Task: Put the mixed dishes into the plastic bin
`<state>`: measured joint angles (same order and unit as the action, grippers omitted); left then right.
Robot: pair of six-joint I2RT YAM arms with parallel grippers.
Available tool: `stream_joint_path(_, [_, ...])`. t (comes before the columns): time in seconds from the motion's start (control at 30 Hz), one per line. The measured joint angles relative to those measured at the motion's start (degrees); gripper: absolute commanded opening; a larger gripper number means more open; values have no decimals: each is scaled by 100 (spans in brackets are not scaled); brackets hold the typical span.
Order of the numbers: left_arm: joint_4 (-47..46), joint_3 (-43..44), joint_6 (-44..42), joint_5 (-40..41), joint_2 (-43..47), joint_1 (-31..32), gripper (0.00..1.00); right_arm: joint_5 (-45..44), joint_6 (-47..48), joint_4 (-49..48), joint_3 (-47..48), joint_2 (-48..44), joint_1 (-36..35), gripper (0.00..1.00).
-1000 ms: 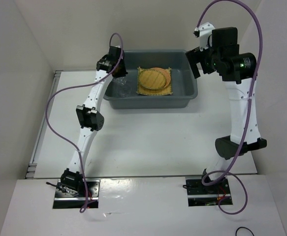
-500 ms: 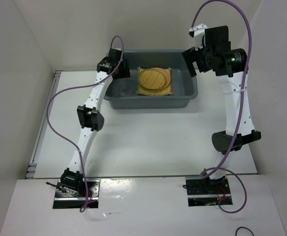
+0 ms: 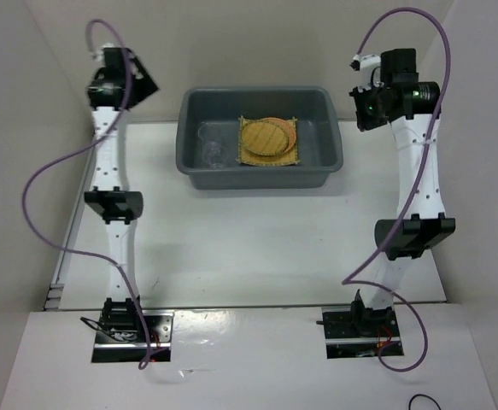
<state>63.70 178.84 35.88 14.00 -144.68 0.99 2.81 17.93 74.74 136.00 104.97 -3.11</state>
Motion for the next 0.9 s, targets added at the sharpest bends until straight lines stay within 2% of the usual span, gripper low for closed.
stream_joint_path(0.07, [170, 37, -22, -48, 136, -597, 100, 643, 72, -7, 9, 323, 439, 0])
stream_joint_path(0.13, [286, 55, -151, -428, 155, -1034, 100, 1163, 136, 4, 170, 861, 787, 0])
stream_joint_path(0.23, [487, 50, -361, -1178, 87, -1178, 94, 1676, 199, -11, 601, 1727, 966, 0])
stream_joint_path(0.3, [503, 39, -483, -1882, 42, -1019, 79, 1908, 236, -17, 815, 2192, 914, 0])
stream_joint_path(0.33, [459, 28, -562, -2223, 31, -883, 67, 1982, 254, -15, 857, 2347, 852, 0])
stream_joint_path(0.37, [396, 7, -610, -2514, 31, -721, 42, 2044, 262, -9, 883, 2457, 780, 0])
stream_joint_path(0.47, [208, -17, -791, -3097, 31, -203, 7, 2133, 293, 2, 973, 2721, 428, 0])
stream_joint_path(0.5, [146, -76, -857, -3261, 33, -20, 0, 2144, 299, -2, 1036, 2785, 278, 0])
stream_joint_path(0.57, [55, -343, -929, -3523, 48, 273, 0, 2140, 306, 2, 1128, 2855, 15, 0])
stream_joint_path(0.7, [-13, -1582, -1027, -3853, 149, 431, 0, 2133, 326, -13, 1156, 2859, -396, 0])
stream_joint_path(0.8, [133, -2465, -1047, -3755, 153, 413, 0, 2096, 345, -37, 807, 2800, -457, 0])
stream_joint_path(0.9, [411, -2747, -1047, -3471, 151, 426, 0, 2057, 393, -42, 295, 2730, -398, 0])
